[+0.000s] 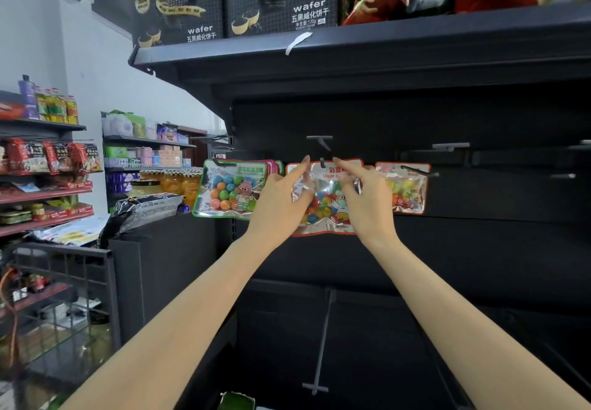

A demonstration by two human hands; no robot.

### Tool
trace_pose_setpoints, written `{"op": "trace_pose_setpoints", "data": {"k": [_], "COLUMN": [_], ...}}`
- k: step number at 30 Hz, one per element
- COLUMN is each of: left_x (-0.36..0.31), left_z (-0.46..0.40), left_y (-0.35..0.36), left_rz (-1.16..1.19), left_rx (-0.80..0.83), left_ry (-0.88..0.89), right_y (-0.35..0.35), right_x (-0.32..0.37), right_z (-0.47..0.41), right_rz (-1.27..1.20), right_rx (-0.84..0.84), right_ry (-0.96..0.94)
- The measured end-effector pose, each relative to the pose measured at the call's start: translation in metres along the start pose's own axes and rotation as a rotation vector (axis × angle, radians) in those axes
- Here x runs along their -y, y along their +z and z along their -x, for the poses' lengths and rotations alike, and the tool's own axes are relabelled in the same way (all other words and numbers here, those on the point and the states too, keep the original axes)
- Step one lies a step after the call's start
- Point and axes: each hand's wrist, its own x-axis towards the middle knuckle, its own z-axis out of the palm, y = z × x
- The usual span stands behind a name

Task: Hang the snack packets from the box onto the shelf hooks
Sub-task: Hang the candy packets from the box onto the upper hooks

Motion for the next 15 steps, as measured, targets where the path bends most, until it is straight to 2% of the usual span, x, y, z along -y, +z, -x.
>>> {"op": "trace_pose_setpoints", "data": {"k": [7,10,12,15], "left_x": [0.012,0.012,0.014,0.024], "left_z": [-0.047,-0.064,-0.072,-0.085], "left_y": [0.029,0.042,0.052,0.069], "left_rz": [-0.028,-0.017,-0.046,-0.068], "left_rx": [0.184,0.277,0.296,0.284], "left_ry": [-0.073,-0.22,-0.284,-0.271], "right_y": [0.015,0.025,0.033,0.039], "right_x": [-0.033,-0.047,-0.052,-0.059], "right_z": [-0.013,-0.022,-0.031,-0.042], "right_rz": [0.232,0.258,0.343,0.48], "right_rx": [0.129,0.185,0.213,0.236], "right_ry": [0.098,0.183,0.222,0.203]}}
